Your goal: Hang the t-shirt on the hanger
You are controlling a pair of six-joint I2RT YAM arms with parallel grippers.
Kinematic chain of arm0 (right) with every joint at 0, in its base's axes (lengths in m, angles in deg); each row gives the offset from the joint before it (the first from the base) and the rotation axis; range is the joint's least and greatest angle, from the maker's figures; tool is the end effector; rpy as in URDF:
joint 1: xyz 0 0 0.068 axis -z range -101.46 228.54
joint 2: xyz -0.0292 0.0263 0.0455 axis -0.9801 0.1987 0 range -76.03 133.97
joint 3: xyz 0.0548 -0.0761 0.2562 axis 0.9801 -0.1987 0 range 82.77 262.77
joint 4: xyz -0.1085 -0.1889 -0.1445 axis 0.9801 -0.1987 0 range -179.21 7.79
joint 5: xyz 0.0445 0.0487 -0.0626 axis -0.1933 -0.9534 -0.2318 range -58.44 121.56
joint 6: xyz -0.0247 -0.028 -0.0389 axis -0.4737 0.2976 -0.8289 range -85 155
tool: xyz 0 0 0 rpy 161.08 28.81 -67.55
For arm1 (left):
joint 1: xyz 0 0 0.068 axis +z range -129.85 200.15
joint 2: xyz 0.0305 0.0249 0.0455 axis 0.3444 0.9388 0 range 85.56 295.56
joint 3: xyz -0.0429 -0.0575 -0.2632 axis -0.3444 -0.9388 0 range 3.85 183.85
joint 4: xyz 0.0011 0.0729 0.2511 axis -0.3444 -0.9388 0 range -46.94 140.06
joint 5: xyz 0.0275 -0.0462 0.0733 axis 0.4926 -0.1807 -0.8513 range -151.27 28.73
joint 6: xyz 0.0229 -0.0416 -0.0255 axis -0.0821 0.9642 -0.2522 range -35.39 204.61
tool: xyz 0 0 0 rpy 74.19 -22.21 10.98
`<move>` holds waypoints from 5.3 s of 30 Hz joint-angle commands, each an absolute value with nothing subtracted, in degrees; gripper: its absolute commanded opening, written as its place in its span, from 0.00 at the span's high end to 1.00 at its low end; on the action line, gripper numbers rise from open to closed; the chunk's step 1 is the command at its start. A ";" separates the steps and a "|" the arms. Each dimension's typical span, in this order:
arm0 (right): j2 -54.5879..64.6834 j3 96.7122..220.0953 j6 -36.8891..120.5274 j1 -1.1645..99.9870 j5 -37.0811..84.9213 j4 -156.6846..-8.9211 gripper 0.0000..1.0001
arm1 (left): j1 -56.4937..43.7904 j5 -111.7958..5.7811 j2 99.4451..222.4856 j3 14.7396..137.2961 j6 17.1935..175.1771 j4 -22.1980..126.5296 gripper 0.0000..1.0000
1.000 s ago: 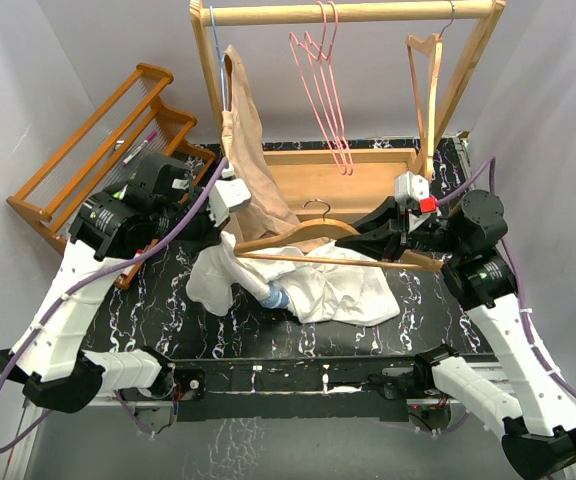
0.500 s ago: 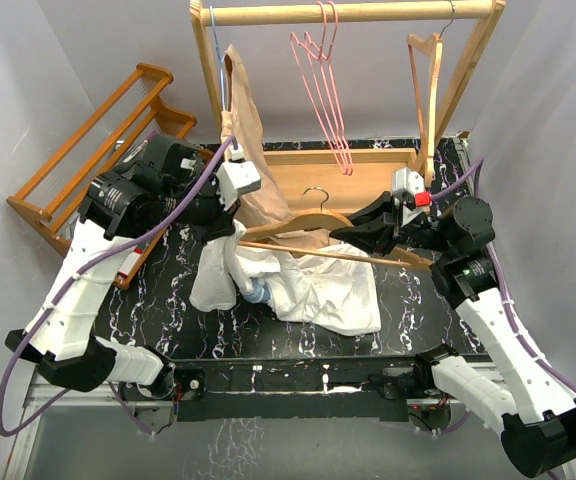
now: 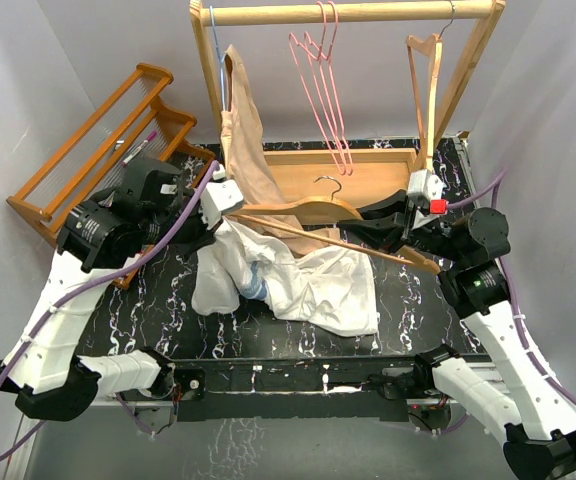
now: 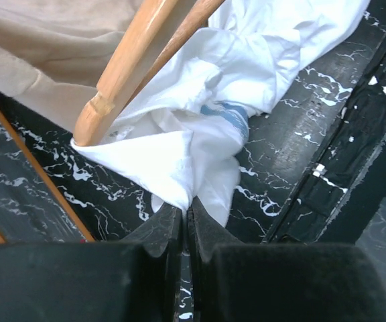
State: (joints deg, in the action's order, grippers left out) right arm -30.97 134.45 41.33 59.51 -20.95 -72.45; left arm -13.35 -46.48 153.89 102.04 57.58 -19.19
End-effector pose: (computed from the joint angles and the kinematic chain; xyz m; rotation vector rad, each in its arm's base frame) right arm 0.1437 0.0793 0.4152 -0.9377 1.1278 0.9484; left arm 0.1526 -0.1118 0.4641 1.2535 1.8744 -0.3517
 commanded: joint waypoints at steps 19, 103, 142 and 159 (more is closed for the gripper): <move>-35.47 137.84 33.00 59.47 -16.44 -85.85 0.92 | -13.12 -57.97 151.69 98.36 53.86 -12.10 1.00; -35.35 141.55 34.09 59.52 -19.97 -95.86 0.92 | -10.36 -47.96 156.85 94.09 55.91 -8.56 1.00; -35.52 141.14 31.88 59.53 -17.25 -96.41 0.92 | -10.35 -46.56 156.48 91.91 56.17 -9.29 1.00; -34.82 138.31 35.04 59.47 -22.34 -89.24 0.92 | -10.37 -43.45 156.94 92.98 55.43 -10.93 1.00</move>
